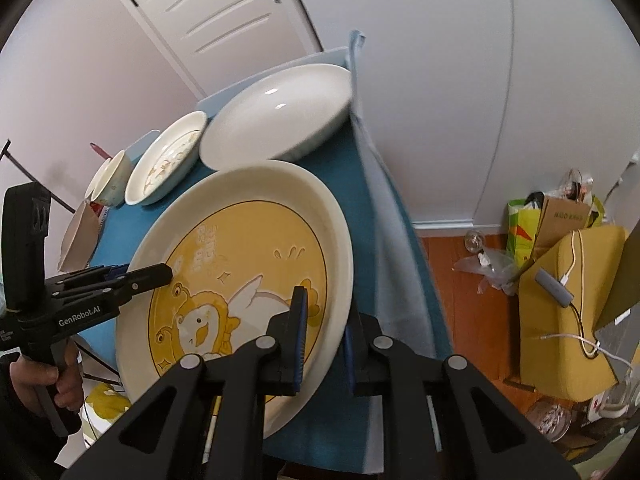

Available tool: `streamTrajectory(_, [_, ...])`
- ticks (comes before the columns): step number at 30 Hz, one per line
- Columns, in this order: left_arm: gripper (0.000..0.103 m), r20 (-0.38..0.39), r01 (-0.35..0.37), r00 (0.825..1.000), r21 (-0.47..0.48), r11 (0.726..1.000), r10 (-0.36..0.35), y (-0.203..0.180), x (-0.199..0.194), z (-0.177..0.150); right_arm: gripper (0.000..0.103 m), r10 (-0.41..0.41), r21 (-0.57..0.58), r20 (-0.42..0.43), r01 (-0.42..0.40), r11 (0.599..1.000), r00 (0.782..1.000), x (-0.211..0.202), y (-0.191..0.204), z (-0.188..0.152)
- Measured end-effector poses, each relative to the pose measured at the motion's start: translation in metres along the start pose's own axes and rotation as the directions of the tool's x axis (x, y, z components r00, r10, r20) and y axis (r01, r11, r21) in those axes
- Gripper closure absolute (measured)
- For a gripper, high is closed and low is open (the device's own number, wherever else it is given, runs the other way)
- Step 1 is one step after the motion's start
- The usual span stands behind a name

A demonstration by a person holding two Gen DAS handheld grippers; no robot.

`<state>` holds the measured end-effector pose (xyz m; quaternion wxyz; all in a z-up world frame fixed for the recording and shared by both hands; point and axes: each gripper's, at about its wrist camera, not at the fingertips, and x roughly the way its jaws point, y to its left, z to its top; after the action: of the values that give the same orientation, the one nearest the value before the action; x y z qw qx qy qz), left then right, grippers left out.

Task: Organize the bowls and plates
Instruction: 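Close the right gripper on the yellow plate rim and lift it, then lower the yellow plate beside the beige basin and open the right gripper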

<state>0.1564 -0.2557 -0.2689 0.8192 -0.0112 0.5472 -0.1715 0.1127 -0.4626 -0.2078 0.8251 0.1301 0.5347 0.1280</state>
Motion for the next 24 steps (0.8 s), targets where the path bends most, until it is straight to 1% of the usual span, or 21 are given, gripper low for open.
streamTrajectory(4, [0.079, 0.045, -0.005, 0.999, -0.048, 0.999, 0.007, 0.021, -0.028, -0.013, 0.088, 0.014, -0.045, 0.015, -0.014, 0.999, 1.000, -0.003, 0.025, 0.008])
streamTrajectory(9, [0.079, 0.098, -0.036, 0.994, -0.092, 0.995, 0.045, 0.054, -0.062, -0.029, 0.088, 0.048, -0.101, 0.031, -0.045, 0.994, 0.998, -0.004, 0.067, 0.014])
streamTrajectory(10, [0.079, 0.106, -0.043, 0.993, -0.102, 0.994, 0.054, 0.066, -0.074, -0.030, 0.088, 0.056, -0.112, 0.034, -0.052, 0.992, 0.998, -0.003, 0.076, 0.016])
streamTrajectory(13, [0.079, 0.119, -0.065, 0.990, -0.124, 0.990, 0.080, 0.096, -0.096, -0.039, 0.088, 0.095, -0.141, 0.022, -0.091, 0.986, 0.995, 0.005, 0.106, 0.020])
streamTrajectory(14, [0.079, 0.117, -0.073, 0.989, -0.134, 0.988, 0.089, 0.106, -0.101, -0.044, 0.088, 0.106, -0.151, 0.016, -0.102, 0.983, 0.994, 0.009, 0.114, 0.020])
streamTrajectory(16, [0.079, 0.102, -0.089, 0.989, -0.157, 0.984, 0.106, 0.130, -0.104, -0.033, 0.088, 0.120, -0.175, 0.002, -0.118, 0.978, 0.993, 0.022, 0.137, 0.019])
streamTrajectory(21, [0.079, 0.075, -0.121, 0.987, -0.206, 0.971, 0.139, 0.185, -0.117, -0.058, 0.088, 0.153, -0.205, -0.043, -0.159, 0.966, 0.987, 0.057, 0.181, 0.009])
streamTrajectory(24, [0.079, 0.055, -0.133, 0.987, -0.218, 0.967, 0.148, 0.216, -0.112, -0.065, 0.088, 0.166, -0.211, -0.068, -0.177, 0.961, 0.984, 0.077, 0.209, 0.003])
